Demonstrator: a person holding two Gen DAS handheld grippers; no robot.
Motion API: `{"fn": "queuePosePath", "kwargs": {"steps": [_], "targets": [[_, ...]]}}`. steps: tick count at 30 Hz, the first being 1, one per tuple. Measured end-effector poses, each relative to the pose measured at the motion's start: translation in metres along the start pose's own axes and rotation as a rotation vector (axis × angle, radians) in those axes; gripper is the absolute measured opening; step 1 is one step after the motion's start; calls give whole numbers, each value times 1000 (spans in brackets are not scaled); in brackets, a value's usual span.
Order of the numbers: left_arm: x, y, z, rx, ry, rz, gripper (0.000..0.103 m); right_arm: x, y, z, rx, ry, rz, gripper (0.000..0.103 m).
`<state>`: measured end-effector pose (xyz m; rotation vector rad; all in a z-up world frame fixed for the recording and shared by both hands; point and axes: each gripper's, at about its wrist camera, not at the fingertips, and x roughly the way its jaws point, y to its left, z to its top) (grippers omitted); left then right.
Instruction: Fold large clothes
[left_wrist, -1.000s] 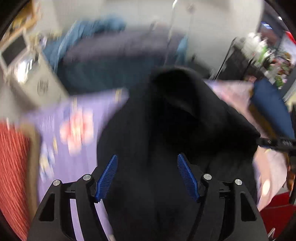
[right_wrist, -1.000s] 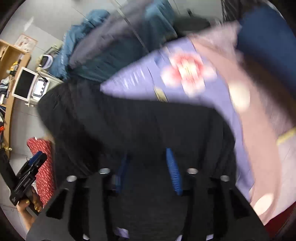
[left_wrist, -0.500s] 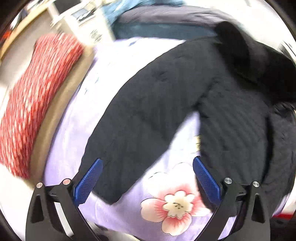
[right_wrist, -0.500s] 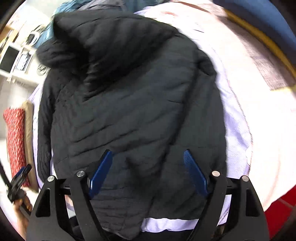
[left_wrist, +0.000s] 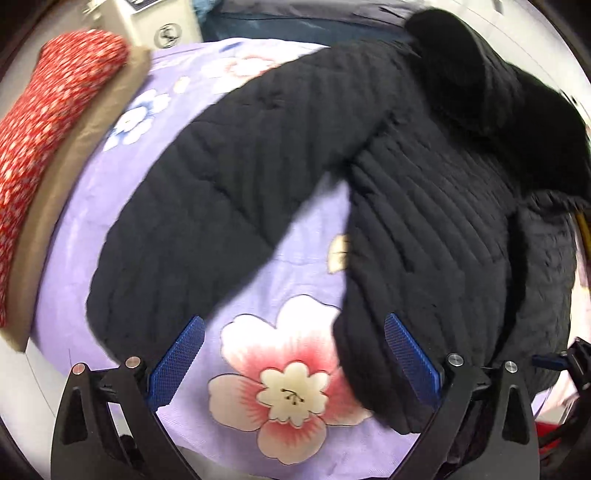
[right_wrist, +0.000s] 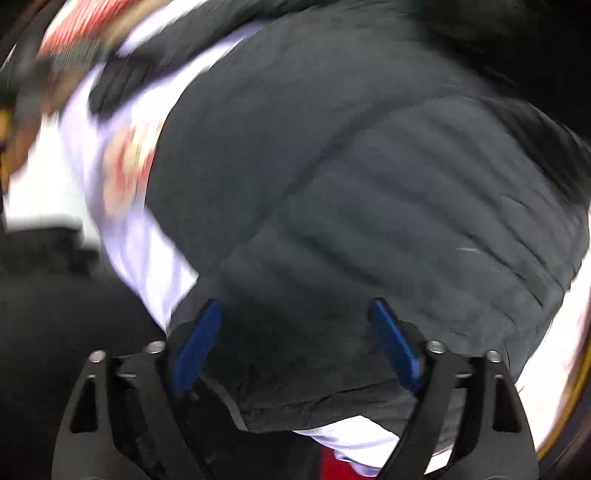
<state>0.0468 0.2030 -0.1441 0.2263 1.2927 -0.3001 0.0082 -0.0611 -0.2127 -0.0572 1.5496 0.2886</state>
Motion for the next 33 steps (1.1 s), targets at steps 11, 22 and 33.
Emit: {"fn": "queuePosePath", "kwargs": {"steps": [11, 22, 33], "targets": [[-1, -6, 2, 41, 12, -12, 96, 16, 7, -15, -31, -45, -224, 41], [0, -30, -6, 34, 16, -30, 96, -167, -152, -72, 495, -459, 25, 13], [-3, -46, -17, -16, 15, -18, 96, -319, -364, -160, 982, -809, -227, 14]]}}
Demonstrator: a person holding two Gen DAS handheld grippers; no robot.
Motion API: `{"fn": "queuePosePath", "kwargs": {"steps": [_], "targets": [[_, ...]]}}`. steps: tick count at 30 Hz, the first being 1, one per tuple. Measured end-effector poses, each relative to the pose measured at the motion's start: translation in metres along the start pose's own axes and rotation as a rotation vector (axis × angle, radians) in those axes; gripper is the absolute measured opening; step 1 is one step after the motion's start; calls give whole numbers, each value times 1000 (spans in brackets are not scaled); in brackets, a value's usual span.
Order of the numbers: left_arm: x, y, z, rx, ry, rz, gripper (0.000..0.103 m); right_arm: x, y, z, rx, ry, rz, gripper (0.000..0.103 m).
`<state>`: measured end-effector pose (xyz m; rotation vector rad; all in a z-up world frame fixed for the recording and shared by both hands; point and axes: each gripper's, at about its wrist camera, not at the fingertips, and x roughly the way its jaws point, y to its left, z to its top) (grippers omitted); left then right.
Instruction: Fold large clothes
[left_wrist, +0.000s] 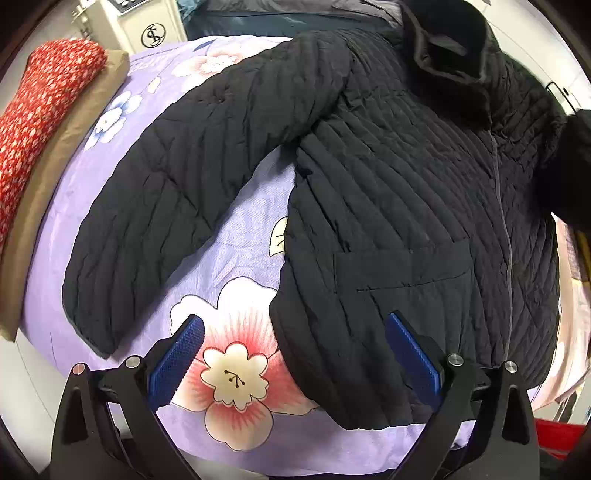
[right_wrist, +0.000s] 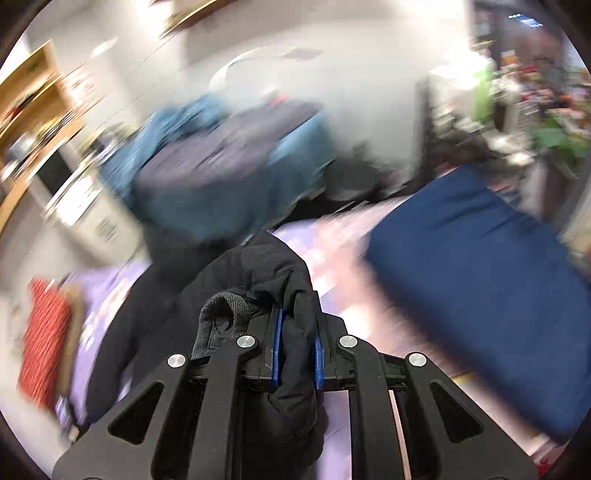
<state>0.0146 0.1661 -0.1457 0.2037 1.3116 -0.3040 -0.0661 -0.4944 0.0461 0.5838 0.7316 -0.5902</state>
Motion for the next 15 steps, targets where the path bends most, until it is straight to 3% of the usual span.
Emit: {"fn": "queuePosePath", "kwargs": {"steps": [3, 5, 7, 11, 13, 15], "targets": [[-3, 1, -2, -24, -3, 6, 96, 9, -75, 34, 336, -39, -30, 32], [-4, 3, -4, -44, -8, 9, 96, 2, -99, 42, 441, -107, -76, 79], [-3, 6, -7, -64, -2, 12, 96, -6, -107, 40, 474, -169, -113, 80], [3, 13, -12, -90, 19, 9, 96, -7, -84, 17, 364, -148, -70, 82], [6, 18, -14, -92, 27, 9, 96, 0, -68, -5, 262, -85, -14, 84], [9, 23, -14, -91, 29, -1, 96, 18, -39, -42, 133, 41, 43, 85]]}}
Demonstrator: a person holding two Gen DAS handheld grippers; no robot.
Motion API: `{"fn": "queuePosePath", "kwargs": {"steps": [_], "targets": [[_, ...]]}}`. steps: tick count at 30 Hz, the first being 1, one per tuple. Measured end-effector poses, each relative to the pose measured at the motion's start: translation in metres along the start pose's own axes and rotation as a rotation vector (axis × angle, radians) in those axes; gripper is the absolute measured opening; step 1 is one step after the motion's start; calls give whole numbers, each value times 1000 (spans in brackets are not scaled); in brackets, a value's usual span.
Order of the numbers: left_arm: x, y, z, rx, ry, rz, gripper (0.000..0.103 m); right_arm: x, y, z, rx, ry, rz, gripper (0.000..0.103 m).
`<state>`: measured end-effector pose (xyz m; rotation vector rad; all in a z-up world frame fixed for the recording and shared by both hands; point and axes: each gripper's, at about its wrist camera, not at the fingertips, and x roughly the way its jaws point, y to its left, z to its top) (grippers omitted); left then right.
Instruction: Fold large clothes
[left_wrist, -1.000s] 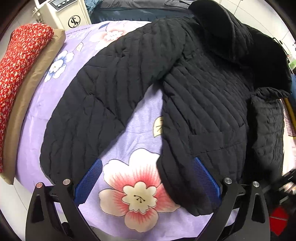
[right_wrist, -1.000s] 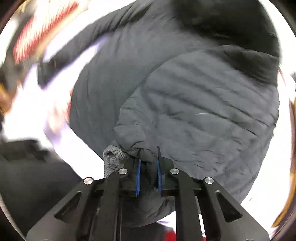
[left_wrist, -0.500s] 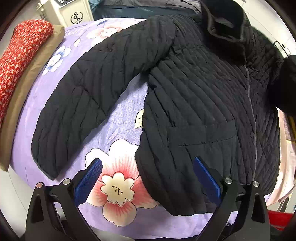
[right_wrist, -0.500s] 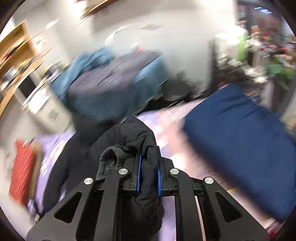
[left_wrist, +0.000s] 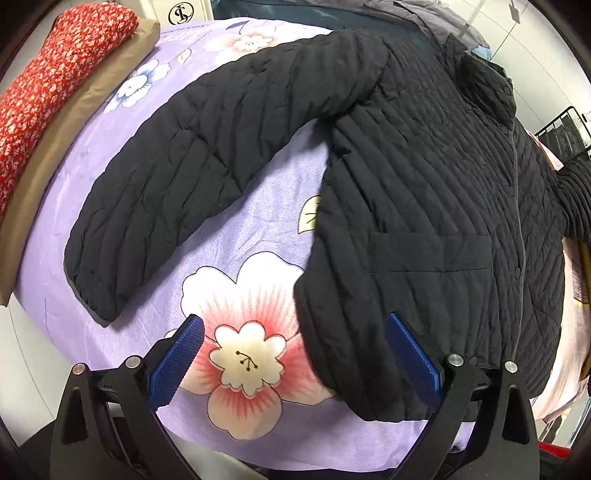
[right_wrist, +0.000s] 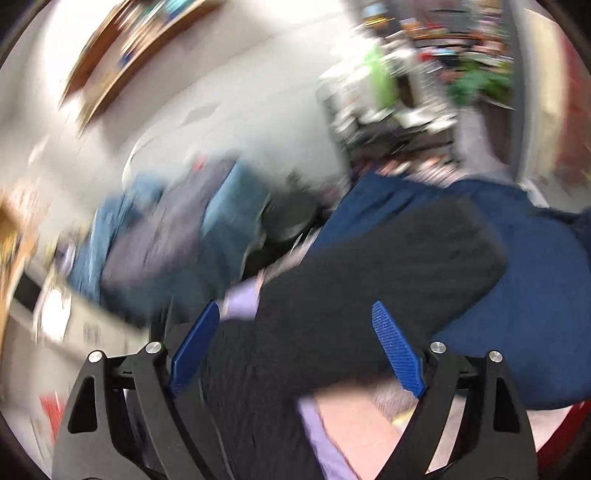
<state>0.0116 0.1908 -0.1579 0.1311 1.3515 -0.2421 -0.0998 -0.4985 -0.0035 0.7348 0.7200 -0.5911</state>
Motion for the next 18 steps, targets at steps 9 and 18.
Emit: {"fn": "queuePosePath", "kwargs": {"steps": [9, 18], "targets": [[11, 12, 15, 74, -8, -118, 96, 70, 19, -209, -126, 494, 107, 83], [47, -17, 6, 165, 80, -217, 96, 101, 1, -308, -10, 665, 40, 68]]}}
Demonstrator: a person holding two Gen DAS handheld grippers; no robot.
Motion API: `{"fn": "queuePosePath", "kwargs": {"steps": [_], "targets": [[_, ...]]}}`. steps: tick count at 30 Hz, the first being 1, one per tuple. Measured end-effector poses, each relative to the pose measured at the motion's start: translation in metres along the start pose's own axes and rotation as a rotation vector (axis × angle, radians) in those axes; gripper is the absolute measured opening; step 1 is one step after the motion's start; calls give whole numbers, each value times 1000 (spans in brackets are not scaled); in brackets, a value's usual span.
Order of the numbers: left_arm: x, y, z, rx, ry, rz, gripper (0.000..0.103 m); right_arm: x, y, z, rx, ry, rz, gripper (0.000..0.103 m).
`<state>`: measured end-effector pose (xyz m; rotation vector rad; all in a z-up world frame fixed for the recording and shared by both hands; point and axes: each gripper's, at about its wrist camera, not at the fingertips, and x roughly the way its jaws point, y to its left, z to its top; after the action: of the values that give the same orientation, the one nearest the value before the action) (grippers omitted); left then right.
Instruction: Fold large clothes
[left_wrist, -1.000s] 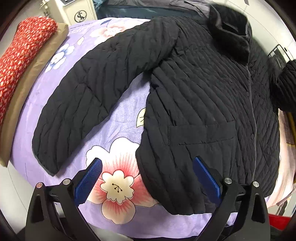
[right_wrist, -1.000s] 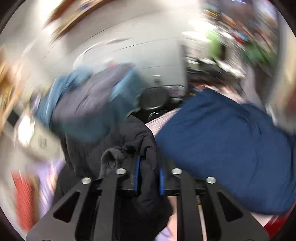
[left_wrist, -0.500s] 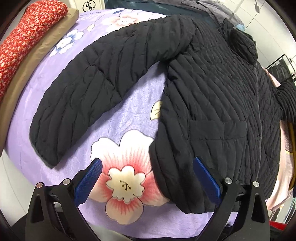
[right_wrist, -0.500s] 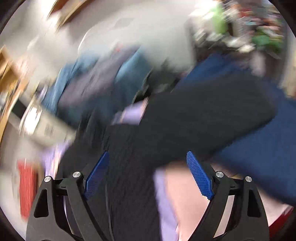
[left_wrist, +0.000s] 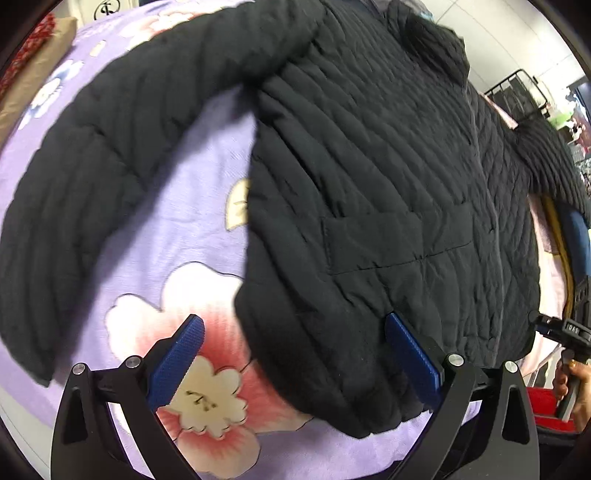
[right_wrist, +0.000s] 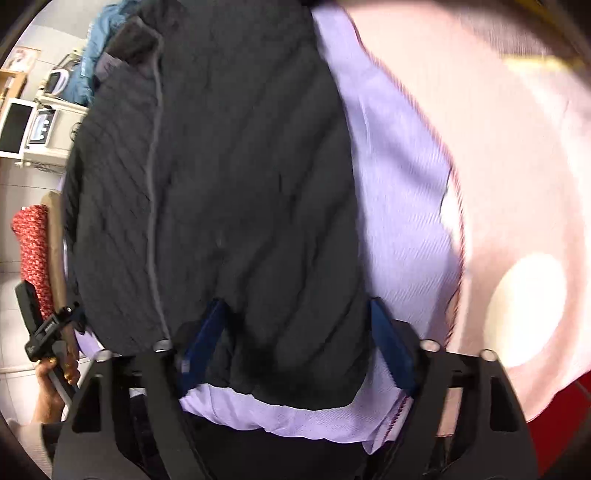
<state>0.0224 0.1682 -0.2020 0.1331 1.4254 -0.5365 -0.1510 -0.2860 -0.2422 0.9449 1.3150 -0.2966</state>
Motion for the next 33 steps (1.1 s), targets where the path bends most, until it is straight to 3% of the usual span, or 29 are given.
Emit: {"fn": "queuePosePath", "kwargs": {"steps": [1, 2, 5, 9, 12, 14, 20, 23, 25, 26, 27, 28, 30, 33], "targets": [[5, -2, 0, -6, 7, 0, 96, 3, 3, -1, -13, -10, -13, 65], [9, -5, 1, -17, 16, -5, 95, 4, 9, -4, -29, -20, -37, 53], [15, -12, 3, -27, 35, -23, 73, -2, 21, -8, -57, -39, -54, 23], [5, -30, 4, 68, 27, 12, 30, -24, 44, -14, -157, -73, -51, 14], [-13, -33, 3, 95, 22, -18, 17, -47, 56, -25, -214, -75, -58, 12], [-31, -36, 0, 144, 15, -27, 15, -57, 60, -31, -240, -64, -62, 11], [-59, -50, -23, 301, 56, -5, 13, -72, 61, -58, -258, 16, -90, 10], [-45, -48, -45, 321, 109, 45, 14, -60, 43, -70, -195, 70, -115, 11], [-24, -40, -50, 278, 146, 88, 17, -44, 36, -70, -157, 104, -145, 19], [-9, -36, -50, 239, 174, 111, 24, -38, 34, -67, -141, 118, -182, 32], [2, -32, -50, 211, 191, 120, 31, -30, 35, -64, -123, 139, -233, 53], [8, -30, -48, 197, 188, 134, 37, -26, 35, -65, -113, 148, -253, 61], [13, -29, -46, 191, 170, 167, 63, -25, 38, -66, -115, 133, -263, 65], [-2, -14, -48, 215, 109, 211, 76, -37, 42, -68, -162, 85, -362, 65]]}}
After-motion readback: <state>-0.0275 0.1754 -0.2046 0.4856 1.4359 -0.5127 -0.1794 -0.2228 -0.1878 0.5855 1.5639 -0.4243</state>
